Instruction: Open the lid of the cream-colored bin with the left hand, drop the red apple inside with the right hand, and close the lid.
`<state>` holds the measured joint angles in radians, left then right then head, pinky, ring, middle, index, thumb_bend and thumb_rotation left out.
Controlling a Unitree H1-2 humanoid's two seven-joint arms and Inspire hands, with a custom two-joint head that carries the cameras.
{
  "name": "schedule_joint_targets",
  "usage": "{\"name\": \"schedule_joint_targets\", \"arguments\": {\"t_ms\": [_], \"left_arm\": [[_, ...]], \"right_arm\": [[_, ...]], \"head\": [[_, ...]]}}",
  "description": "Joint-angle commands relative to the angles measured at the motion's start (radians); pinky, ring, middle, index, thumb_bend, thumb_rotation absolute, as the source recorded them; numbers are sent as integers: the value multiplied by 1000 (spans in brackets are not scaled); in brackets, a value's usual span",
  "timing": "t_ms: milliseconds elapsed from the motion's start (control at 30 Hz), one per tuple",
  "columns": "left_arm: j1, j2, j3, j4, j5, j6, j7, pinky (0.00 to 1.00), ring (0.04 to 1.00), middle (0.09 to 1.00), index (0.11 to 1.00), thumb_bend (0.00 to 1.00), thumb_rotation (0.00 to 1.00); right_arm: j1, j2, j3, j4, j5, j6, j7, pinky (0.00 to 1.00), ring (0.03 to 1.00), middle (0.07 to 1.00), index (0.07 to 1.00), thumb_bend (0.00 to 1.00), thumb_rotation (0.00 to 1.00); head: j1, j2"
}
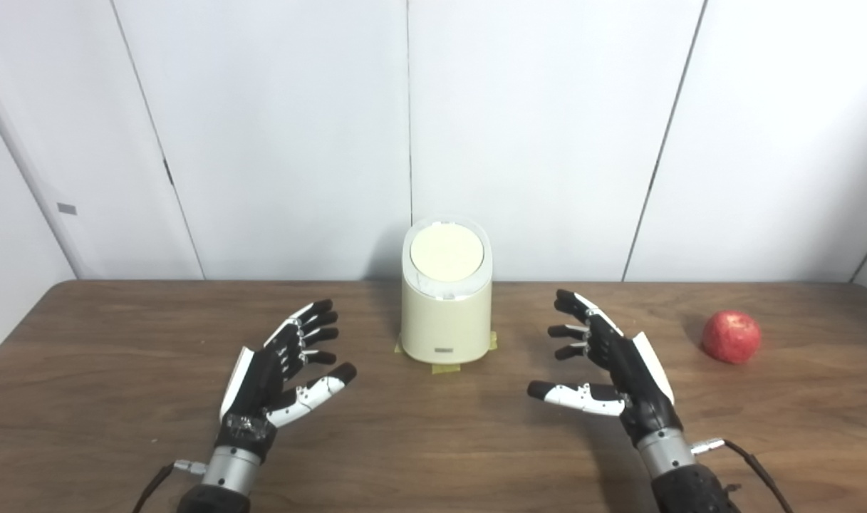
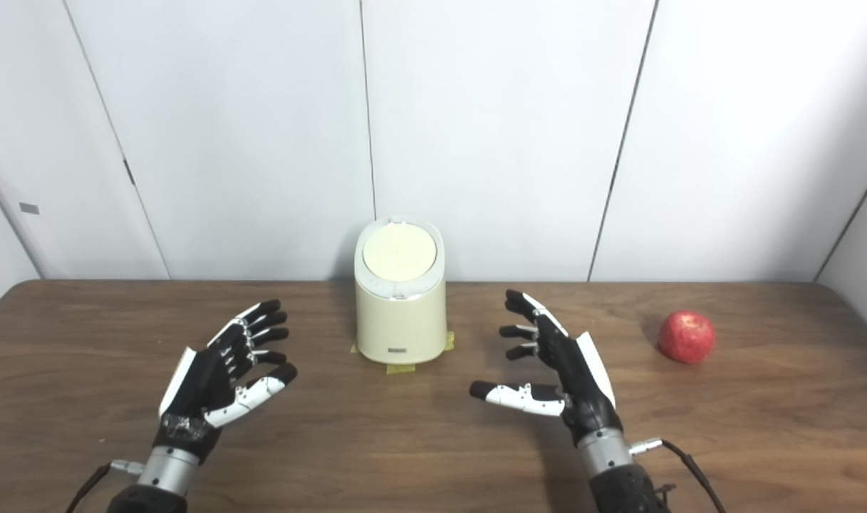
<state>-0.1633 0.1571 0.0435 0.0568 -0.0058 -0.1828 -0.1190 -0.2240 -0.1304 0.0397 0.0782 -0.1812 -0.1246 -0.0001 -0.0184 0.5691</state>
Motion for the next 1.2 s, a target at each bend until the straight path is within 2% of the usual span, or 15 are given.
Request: {"name": "schedule_joint_targets", "arguments": {"t_ms": [0, 400, 533, 633, 733, 867, 1033, 1167], "left_arm": [[-39, 3, 2, -17, -4, -46, 9, 666, 798, 839, 875, 770, 309], [-38, 3, 4, -21, 9, -37, 17, 687, 799, 837, 871, 790, 325], [-48, -8, 8, -31, 34, -28, 44, 731, 817, 838, 866, 804, 388], [-86, -36, 24, -60, 15, 20, 74, 804, 844, 848, 865, 827, 438], [-140, -57, 35, -92, 80, 82, 133, 819, 835, 848, 861, 835, 463], [-217, -60, 32, -87, 114, 131, 162, 799, 855, 861, 865, 823, 412], [-302, -63, 17, -60, 128, 190, 163, 819, 899, 907, 906, 826, 380], [-367, -70, -2, -26, 142, 228, 169, 855, 939, 937, 929, 799, 300]], "right_arm": [[-37, -9, -6, -23, 4, -27, -2, 601, 747, 869, 870, 844, 279], [-41, -8, -5, -24, -2, -29, -4, 594, 740, 864, 867, 843, 273], [-40, -8, -5, -26, 4, -28, 0, 592, 741, 865, 868, 840, 275], [-40, -9, -5, -27, 3, -25, 1, 594, 740, 865, 866, 838, 271], [-41, -10, -6, -22, 6, -32, 2, 602, 740, 865, 864, 832, 256], [-42, -14, -3, -16, -8, -42, -4, 605, 743, 867, 867, 826, 261], [-40, -15, -6, -22, -4, -36, -4, 606, 744, 869, 868, 825, 249], [-37, -19, -7, -20, 3, -41, -1, 603, 744, 867, 869, 827, 258]], "head": [[1, 1], [1, 1], [1, 1], [6, 0], [6, 0], [3, -6], [-3, -5], [-1, -3]]}}
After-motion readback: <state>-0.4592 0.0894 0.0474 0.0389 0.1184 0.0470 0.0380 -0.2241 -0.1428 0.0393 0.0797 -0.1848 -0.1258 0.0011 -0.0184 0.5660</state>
